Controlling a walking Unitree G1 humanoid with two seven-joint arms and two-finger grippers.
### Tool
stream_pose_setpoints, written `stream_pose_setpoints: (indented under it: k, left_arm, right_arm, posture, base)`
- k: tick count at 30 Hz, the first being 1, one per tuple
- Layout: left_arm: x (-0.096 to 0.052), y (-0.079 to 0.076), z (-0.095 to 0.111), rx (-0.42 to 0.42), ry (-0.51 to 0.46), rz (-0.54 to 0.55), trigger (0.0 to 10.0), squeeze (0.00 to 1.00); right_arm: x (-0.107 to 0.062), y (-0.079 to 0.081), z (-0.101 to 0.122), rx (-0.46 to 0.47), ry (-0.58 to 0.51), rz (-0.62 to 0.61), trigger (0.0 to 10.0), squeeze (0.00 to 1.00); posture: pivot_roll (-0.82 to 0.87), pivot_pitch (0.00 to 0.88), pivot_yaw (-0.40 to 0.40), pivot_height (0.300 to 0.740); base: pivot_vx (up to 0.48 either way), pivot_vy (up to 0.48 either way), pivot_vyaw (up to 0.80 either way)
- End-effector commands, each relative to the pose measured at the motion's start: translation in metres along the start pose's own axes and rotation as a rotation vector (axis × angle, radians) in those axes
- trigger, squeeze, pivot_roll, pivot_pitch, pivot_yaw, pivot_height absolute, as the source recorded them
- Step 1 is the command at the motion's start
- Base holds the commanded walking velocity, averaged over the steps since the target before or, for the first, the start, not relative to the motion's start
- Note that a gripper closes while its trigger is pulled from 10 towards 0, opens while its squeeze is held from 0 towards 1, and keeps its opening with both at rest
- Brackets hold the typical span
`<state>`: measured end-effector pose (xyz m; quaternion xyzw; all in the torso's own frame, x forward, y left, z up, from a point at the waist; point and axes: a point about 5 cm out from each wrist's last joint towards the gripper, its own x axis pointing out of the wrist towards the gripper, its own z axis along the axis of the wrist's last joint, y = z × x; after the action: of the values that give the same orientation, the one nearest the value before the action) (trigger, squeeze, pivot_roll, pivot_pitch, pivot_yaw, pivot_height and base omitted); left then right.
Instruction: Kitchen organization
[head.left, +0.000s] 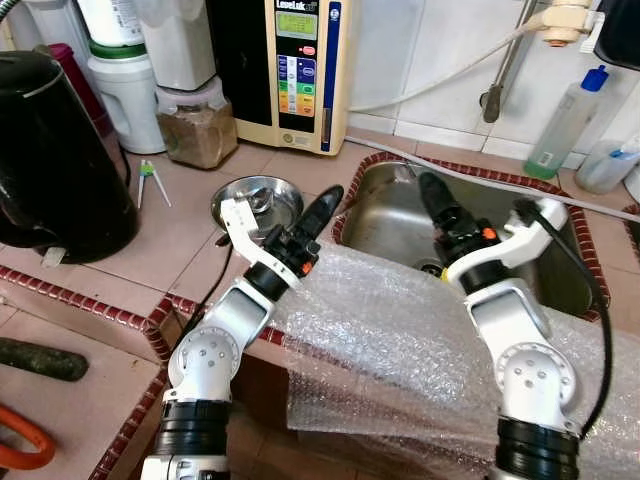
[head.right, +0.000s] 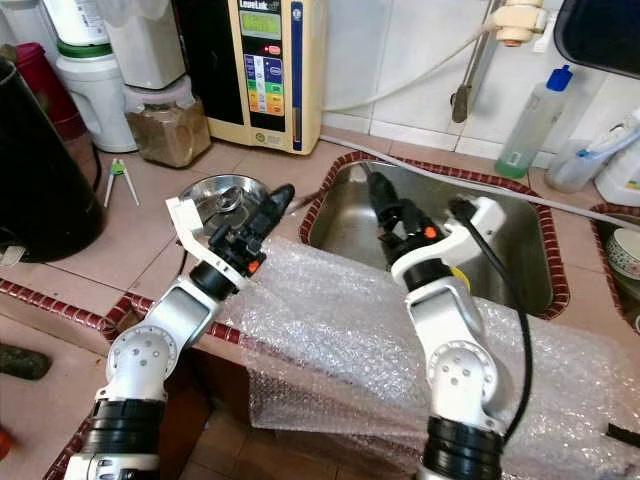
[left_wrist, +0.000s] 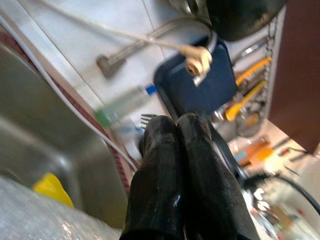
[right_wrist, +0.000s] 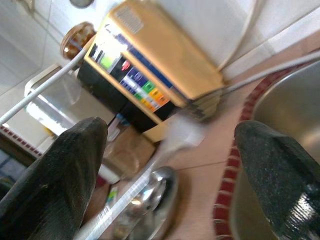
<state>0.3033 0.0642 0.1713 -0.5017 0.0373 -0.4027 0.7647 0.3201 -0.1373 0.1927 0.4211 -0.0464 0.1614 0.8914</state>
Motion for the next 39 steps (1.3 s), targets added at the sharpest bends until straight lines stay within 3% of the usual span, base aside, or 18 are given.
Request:
stream_pose_setpoints:
  k: [1,6,7,8,16,19,26,32,39]
  left_arm:
    - [0.002,-0.010,-0.004,-0.005,0.038,-0.044,0.0,0.00]
    - [0.003,-0.011,-0.007,-0.017,0.060,-0.044,0.0,0.00]
    - [0.003,-0.011,-0.007,-0.020,0.059,-0.043,0.0,0.00]
    - [0.003,-0.011,-0.007,-0.024,0.059,-0.040,0.0,0.00]
    - [0.001,-0.010,-0.002,-0.019,0.051,-0.029,0.0,0.00]
    - [0.000,-0.008,0.000,0.008,0.051,-0.017,0.0,0.00]
    - [0.000,-0.006,0.004,0.012,0.039,-0.004,0.0,0.00]
    - [0.000,-0.007,-0.001,0.007,0.057,-0.007,0.0,0.00]
    - [0.000,-0.006,0.000,0.015,0.053,-0.002,0.0,0.00]
  right_arm:
    - [0.007,0.004,-0.007,0.029,0.028,0.028,10.0,0.00]
    - [0.016,0.006,-0.014,0.054,0.042,0.040,10.0,0.00]
    - [0.018,0.007,-0.015,0.058,0.043,0.041,6.8,0.00]
    - [0.021,0.008,-0.017,0.072,0.040,0.043,0.0,0.00]
    - [0.025,0.008,-0.018,0.103,0.017,0.023,0.0,0.00]
    - [0.023,0.008,-0.017,0.208,0.010,0.053,0.0,0.00]
    - [0.019,0.006,-0.018,0.226,0.008,0.055,0.0,0.00]
    - [0.014,0.018,-0.028,0.239,0.074,0.153,0.0,0.00]
    - [0.013,0.018,-0.026,0.240,0.075,0.166,0.0,0.00]
  posture:
    - [-0.04,0.040,-0.009,0.740]
    - [-0.04,0.039,-0.007,0.740]
    - [-0.04,0.039,-0.007,0.740]
    - [-0.04,0.041,-0.007,0.740]
    - [-0.03,0.041,-0.007,0.740]
    - [-0.03,0.039,-0.005,0.740]
    - [-0.03,0.043,-0.001,0.740]
    - [-0.04,0.047,0.003,0.740]
    - [-0.03,0.051,0.000,0.740]
  base:
    - [0.000,0.000,0.00]
    - [0.000,0.000,0.00]
    - [0.000,0.000,0.00]
    - [0.000,0.000,0.00]
    - [0.000,0.000,0.00]
    - [0.000,0.000,0.00]
    - [0.000,0.000,0.00]
    - [0.000,0.000,0.00]
    - [0.000,0.000,0.00]
